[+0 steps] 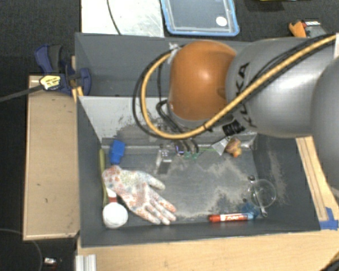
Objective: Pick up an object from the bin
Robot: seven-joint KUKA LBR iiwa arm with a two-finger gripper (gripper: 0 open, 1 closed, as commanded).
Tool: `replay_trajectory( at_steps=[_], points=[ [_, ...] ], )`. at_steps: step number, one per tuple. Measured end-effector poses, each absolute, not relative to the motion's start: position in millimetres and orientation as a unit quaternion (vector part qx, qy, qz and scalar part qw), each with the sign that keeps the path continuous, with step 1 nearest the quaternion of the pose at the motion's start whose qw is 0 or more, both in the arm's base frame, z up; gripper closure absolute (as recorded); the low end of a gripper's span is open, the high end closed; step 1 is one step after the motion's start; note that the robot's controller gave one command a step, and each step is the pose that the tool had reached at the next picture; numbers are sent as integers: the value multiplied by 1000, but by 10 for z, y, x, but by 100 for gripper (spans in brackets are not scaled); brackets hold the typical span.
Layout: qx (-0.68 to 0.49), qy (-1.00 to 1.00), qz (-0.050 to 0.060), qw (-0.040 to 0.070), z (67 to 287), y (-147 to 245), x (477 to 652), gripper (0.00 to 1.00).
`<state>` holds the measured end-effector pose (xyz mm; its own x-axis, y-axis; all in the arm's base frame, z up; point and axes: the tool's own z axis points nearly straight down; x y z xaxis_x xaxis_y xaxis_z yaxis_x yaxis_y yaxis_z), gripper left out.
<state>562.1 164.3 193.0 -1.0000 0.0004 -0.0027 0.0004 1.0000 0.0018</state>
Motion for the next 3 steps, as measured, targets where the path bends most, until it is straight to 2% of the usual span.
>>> replay_trajectory(
  at_steps=[1, 2, 3],
  points=[
    [21, 1000, 2, 3, 1040, 1773, 5417, 0],
    [8, 1000, 1, 3, 933, 1809, 5344, 0],
    [-13, 1000, 1, 0, 1008, 1753, 5291, 0]
  ],
)
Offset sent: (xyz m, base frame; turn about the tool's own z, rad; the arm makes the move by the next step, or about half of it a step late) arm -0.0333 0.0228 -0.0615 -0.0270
